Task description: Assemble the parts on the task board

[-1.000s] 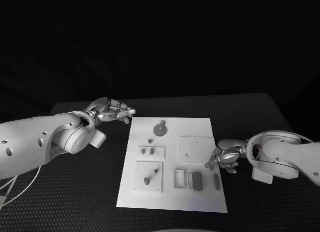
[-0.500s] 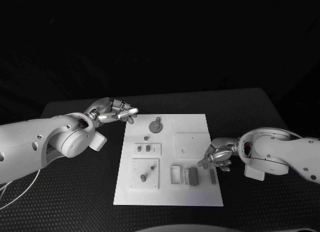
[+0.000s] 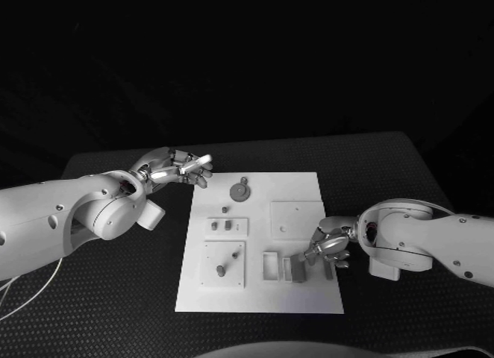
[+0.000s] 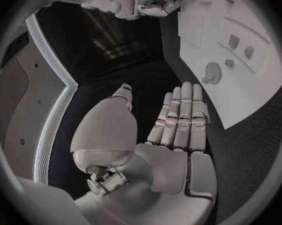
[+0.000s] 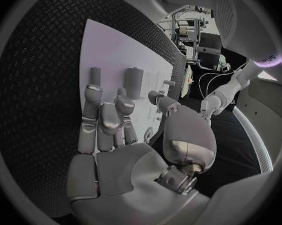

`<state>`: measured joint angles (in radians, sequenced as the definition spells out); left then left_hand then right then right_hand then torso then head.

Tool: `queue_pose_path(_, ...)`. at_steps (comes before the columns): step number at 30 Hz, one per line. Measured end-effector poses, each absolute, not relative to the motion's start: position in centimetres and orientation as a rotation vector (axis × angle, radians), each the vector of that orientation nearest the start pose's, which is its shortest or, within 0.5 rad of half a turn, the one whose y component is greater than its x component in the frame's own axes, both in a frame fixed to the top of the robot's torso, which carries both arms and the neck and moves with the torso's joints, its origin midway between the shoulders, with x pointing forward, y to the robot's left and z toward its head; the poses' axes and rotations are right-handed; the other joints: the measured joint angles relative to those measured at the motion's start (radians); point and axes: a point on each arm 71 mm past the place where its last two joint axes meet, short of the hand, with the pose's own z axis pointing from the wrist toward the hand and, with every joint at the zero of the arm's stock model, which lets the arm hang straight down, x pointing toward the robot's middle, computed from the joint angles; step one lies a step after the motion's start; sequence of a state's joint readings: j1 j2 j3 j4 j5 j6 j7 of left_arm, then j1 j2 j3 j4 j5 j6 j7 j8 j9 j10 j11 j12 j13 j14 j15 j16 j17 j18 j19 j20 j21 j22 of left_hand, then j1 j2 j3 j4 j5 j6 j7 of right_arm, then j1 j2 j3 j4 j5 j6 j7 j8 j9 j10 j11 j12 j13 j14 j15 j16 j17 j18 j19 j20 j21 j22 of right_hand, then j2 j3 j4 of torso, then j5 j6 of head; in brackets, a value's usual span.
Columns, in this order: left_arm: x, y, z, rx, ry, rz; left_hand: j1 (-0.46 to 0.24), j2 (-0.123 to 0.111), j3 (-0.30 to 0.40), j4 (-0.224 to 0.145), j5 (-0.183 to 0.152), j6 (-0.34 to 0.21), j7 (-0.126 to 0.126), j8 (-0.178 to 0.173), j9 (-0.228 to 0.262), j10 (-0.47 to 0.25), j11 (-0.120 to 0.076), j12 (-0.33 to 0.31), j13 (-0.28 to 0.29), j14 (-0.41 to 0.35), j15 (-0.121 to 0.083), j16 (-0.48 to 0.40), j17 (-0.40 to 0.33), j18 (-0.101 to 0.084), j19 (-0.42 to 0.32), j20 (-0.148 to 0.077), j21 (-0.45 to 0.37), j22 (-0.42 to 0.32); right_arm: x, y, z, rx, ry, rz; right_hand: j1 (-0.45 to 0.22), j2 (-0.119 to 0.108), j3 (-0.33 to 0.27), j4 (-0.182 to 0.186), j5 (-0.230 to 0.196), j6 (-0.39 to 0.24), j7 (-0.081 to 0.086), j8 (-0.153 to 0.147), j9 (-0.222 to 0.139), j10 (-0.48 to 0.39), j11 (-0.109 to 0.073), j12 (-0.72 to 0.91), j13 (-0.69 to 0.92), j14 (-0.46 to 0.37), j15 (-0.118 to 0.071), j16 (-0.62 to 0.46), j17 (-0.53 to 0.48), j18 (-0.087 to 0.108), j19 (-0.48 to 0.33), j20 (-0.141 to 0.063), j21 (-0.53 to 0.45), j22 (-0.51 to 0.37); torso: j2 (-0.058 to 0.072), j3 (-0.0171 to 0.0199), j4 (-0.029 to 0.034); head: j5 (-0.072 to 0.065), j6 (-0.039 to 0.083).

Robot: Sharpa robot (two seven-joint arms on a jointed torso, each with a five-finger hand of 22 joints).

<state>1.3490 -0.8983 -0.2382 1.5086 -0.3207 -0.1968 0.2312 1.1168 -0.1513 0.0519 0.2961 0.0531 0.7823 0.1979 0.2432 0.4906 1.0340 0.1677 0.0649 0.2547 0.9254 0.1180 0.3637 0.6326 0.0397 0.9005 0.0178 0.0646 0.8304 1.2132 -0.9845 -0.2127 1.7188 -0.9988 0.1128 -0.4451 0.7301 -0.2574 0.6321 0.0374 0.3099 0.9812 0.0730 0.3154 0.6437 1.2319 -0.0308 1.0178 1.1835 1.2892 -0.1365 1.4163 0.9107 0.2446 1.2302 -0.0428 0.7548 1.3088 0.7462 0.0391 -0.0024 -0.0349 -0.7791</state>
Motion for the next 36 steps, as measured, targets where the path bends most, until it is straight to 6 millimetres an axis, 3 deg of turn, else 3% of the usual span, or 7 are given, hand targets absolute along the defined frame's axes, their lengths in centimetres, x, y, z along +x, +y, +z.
queue_pose_path(5, 48.6, 23.4, -18.6, -0.747, 1.766, -1.305, -0.017, -0.008, 0.02, 0.0, 0.0, -0.012, 0.002, 0.005, 0.003, -0.004, 0.004, 0.0, -0.006, -0.009, 0.009, -0.012, 0.003, 0.0, -0.01, 0.01, 0.0, -0.008, 40.1, -22.1, -26.9, 0.142, 2.503, 0.508, -0.002, -0.002, 0.004, 0.01, 0.0, -0.001, 0.002, -0.004, 0.0, 0.001, -0.001, 0.0, 0.0, 0.0, 0.0, 0.0, 0.0, 0.0, 0.0, 0.0, 0.0, 0.0, 0.0, 0.0001, -0.0001, 0.001, -0.003)
queue_pose_path(12, 48.6, 23.4, -18.7, -0.749, 1.775, -1.305, -0.078, -0.044, 0.094, -0.001, 0.0, -0.038, -0.005, 0.009, 0.012, -0.023, 0.009, 0.0, -0.021, -0.027, 0.02, -0.031, 0.015, 0.0, -0.047, 0.021, 0.0, -0.024, 39.9, -21.3, -27.5, 0.124, 2.516, 0.503, -0.007, -0.007, 0.004, 0.015, 0.0, -0.001, 0.002, -0.004, 0.0, 0.002, -0.001, 0.0, 0.0, -0.001, 0.001, -0.004, 0.0, 0.0, -0.001, 0.001, -0.004, 0.0, 0.0, 0.0005, -0.0003, 0.002, -0.007)
queue_pose_path(23, 48.6, 23.3, -18.7, -0.751, 1.787, -1.307, -0.1, -0.055, 0.124, 0.0, 0.0, -0.045, -0.005, 0.014, 0.018, -0.027, 0.013, 0.0, -0.027, -0.031, 0.023, -0.035, 0.025, 0.0, -0.05, 0.025, 0.0, -0.028, 39.9, -20.6, -27.9, 0.108, 2.523, 0.498, -0.007, -0.007, 0.004, 0.021, 0.0, -0.001, 0.002, -0.009, 0.003, 0.001, 0.002, 0.0, 0.0, 0.001, 0.003, -0.004, -0.001, 0.0, -0.001, 0.002, -0.004, 0.0, 0.0, 0.0, -0.0001, 0.007, -0.012)
queue_pose_path(25, 48.5, 23.3, -18.7, -0.751, 1.788, -1.307, -0.1, -0.055, 0.127, -0.003, 0.0, -0.045, -0.005, 0.014, 0.019, -0.027, 0.013, 0.0, -0.028, -0.031, 0.023, -0.035, 0.025, -0.001, -0.05, 0.025, 0.0, -0.028, 39.9, -20.6, -27.9, 0.104, 2.522, 0.495, 0.002, 0.002, 0.004, 0.02, 0.0, -0.001, 0.002, -0.009, 0.003, 0.001, 0.002, 0.0, 0.0, 0.001, 0.003, -0.004, -0.001, 0.0, -0.001, 0.002, -0.004, 0.0, 0.0, 0.0, -0.0001, 0.008, -0.012)
queue_pose_path(28, 48.5, 23.3, -18.8, -0.751, 1.791, -1.307, -0.105, -0.05, 0.132, -0.001, 0.0, -0.045, -0.005, 0.018, 0.021, -0.027, 0.013, 0.0, -0.028, -0.031, 0.023, -0.035, 0.028, -0.001, -0.05, 0.025, 0.0, -0.028, 40.0, -20.5, -27.9, 0.093, 2.521, 0.486, 0.03, 0.022, 0.003, -0.007, 0.0, 0.003, -0.001, -0.009, 0.003, 0.001, 0.002, 0.0, 0.002, 0.001, 0.003, -0.004, -0.001, 0.0, -0.001, 0.002, -0.004, 0.0, 0.0, -0.0001, 0.0, 0.011, -0.015)
queue_pose_path(36, 48.5, 23.3, -18.8, -0.753, 1.796, -1.307, -0.105, -0.05, 0.133, -0.002, 0.0, -0.045, -0.005, 0.019, 0.023, -0.027, 0.013, 0.0, -0.029, -0.031, 0.023, -0.035, 0.03, -0.001, -0.054, 0.029, 0.0, -0.028, 40.1, -19.9, -27.9, 0.038, 2.51, 0.46, 0.06, 0.09, -0.045, -0.139, -0.005, 0.018, -0.006, -0.006, 0.011, 0.002, 0.003, 0.0, 0.003, 0.001, 0.003, -0.004, -0.001, 0.0, -0.005, 0.005, -0.004, 0.0, 0.0, -0.0013, -0.0001, 0.017, -0.019)
